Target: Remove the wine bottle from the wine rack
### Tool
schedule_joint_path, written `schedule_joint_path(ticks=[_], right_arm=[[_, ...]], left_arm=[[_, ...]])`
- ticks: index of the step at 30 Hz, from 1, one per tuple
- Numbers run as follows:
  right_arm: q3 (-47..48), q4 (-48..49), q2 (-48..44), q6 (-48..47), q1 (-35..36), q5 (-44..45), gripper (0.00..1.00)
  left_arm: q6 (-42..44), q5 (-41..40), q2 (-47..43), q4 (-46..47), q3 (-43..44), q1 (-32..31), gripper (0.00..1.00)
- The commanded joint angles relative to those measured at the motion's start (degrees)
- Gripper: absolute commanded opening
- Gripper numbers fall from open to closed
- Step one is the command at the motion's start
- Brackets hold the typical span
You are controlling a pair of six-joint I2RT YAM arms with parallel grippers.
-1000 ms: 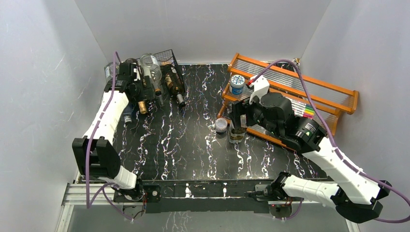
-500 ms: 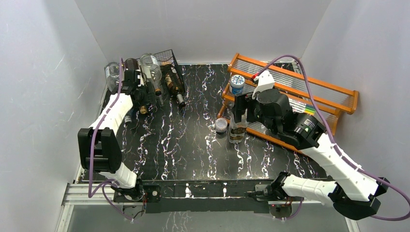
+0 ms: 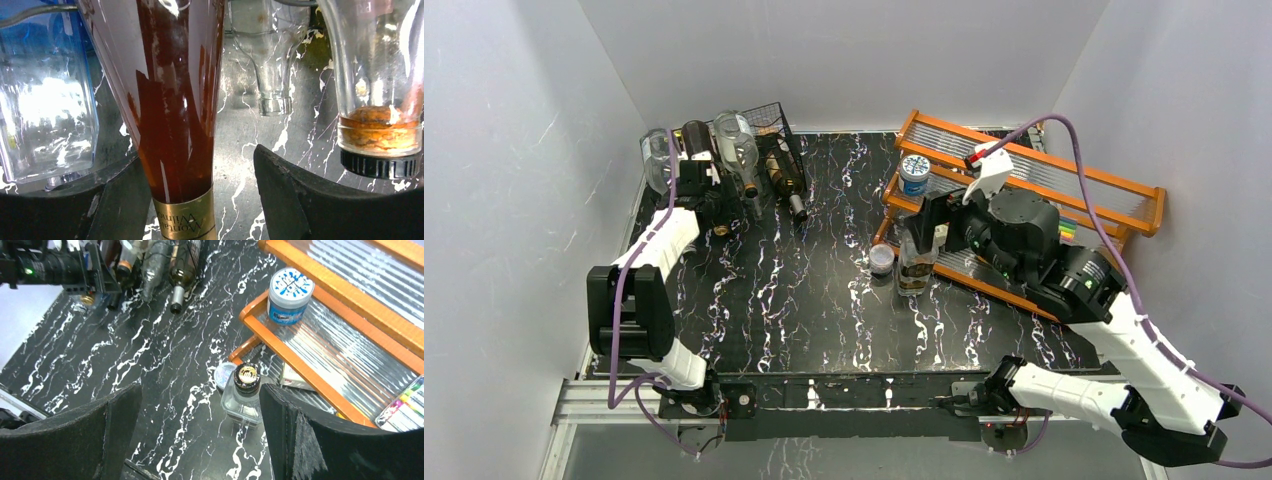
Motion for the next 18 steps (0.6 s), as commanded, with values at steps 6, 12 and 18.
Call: schedule_joint_path(ticks=[6, 12, 18], right_arm=[[-0.3, 4.96, 0.4, -1.22, -0.25, -0.5, 0.98], [-0.49, 5.03, 0.57, -1.13, -0.24, -0.24, 0.98], [-1.06, 5.9, 0.06, -1.26, -0.23, -0.02, 0.98]], left_arm=[[1.06, 0.37, -1.32, 3.24, 0.36, 0.7, 0.61], [0.84, 1.15, -2.12, 2.41, 1.16, 0.68, 0.42], [-0.65, 1.53, -5.47, 0.53, 1.86, 0.72, 0.26]])
